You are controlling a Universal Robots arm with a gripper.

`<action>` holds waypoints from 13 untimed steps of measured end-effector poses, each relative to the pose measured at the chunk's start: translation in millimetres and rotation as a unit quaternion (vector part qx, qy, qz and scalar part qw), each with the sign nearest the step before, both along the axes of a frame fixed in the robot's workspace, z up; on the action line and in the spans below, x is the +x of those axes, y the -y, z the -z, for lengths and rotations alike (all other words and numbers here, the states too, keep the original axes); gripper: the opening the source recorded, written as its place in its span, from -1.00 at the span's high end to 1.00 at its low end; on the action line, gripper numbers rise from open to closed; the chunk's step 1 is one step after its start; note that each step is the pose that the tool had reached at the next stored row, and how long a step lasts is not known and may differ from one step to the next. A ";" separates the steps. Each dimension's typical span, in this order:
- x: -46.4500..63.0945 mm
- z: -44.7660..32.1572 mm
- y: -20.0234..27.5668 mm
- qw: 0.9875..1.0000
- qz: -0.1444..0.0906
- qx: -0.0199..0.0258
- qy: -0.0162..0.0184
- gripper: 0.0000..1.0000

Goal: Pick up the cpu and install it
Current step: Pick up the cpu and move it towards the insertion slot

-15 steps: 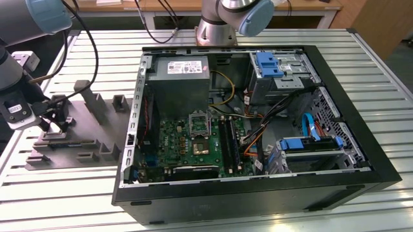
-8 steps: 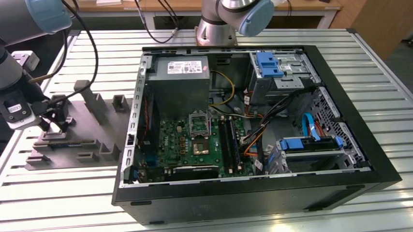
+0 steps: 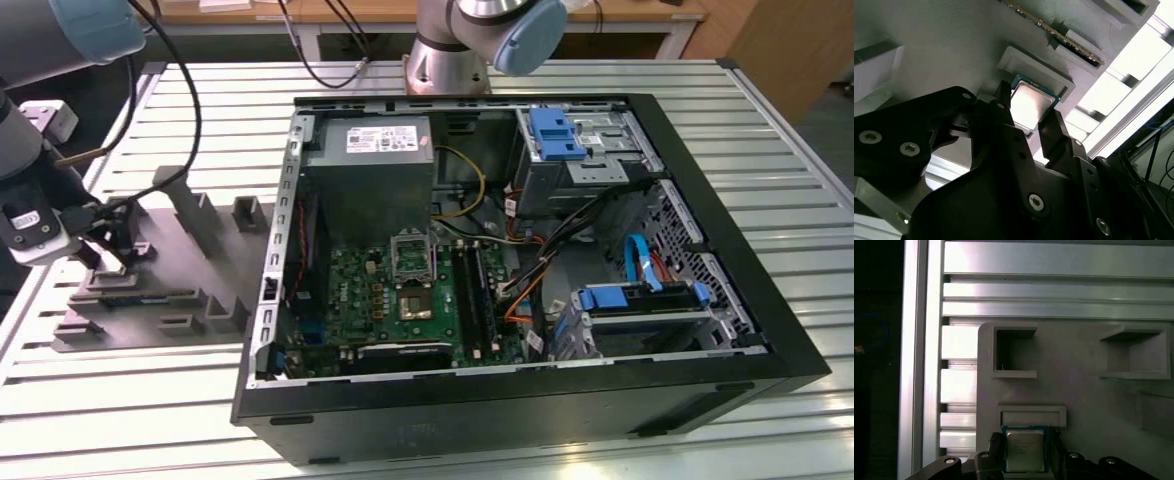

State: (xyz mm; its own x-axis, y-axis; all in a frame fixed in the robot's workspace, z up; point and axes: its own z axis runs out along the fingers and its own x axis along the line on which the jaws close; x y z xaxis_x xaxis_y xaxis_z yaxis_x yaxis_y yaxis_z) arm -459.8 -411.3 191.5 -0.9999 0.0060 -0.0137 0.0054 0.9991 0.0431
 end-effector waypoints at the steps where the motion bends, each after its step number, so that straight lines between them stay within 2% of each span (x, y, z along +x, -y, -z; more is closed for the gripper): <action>1: 0.0 -0.9 0.0 1.000 0.000 0.000 0.000 0.06; 13: 0.0 -12.0 0.0 1.000 0.000 0.000 0.000 0.06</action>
State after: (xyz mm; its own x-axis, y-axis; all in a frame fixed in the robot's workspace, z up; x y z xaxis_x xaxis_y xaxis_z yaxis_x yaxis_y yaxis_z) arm -459.8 -411.3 203.5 -0.9999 0.0060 -0.0137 0.0054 0.9991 0.0431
